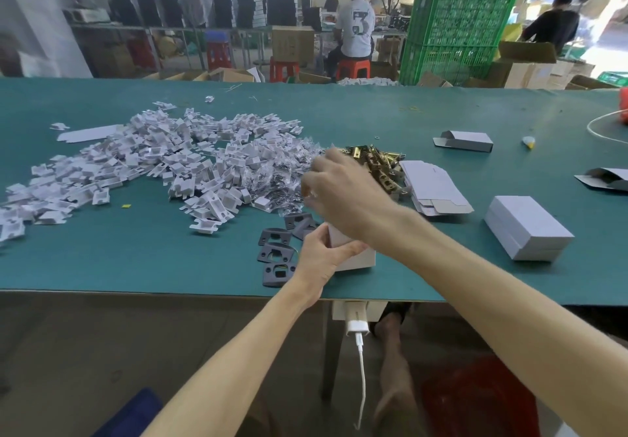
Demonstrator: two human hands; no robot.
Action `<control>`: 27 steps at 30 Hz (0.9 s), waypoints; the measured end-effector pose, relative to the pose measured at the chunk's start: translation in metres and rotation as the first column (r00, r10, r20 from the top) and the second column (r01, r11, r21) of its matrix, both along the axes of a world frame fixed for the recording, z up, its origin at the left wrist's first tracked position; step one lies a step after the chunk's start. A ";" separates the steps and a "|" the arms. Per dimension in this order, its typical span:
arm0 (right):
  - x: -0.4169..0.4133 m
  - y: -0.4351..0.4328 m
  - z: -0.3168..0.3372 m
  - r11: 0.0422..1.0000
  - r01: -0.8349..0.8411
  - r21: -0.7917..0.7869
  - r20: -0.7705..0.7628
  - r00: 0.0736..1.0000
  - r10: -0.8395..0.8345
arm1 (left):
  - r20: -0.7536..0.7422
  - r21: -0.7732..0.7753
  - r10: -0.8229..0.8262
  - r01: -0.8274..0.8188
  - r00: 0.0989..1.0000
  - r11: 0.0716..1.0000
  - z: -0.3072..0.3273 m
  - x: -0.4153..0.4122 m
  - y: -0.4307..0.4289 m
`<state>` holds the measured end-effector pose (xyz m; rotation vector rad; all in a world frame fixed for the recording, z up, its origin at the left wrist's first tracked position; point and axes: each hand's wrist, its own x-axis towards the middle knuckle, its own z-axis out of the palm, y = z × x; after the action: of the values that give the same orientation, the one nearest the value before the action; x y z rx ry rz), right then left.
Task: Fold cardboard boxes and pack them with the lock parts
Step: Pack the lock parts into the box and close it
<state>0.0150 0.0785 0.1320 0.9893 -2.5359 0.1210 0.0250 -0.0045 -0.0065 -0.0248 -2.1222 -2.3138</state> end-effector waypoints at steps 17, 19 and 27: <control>-0.024 -0.079 -0.063 0.970 0.032 0.239 0.437 0.889 -0.137 | -0.002 0.167 -0.117 0.116 0.993 0.979 0.005 0.015 0.001; -0.026 -0.075 -0.064 0.977 0.048 0.208 0.467 0.872 -0.142 | 0.003 0.154 -0.114 0.112 0.993 0.982 0.006 0.016 0.001; -0.028 -0.069 -0.055 0.995 0.071 -0.065 0.478 0.878 -0.032 | 0.024 0.039 -0.086 0.085 0.996 0.996 -0.002 0.005 0.000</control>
<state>-0.0128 0.0091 0.0770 0.9494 -2.9688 0.5073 0.0301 -0.0045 -0.0085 -0.0881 -2.1299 -2.4133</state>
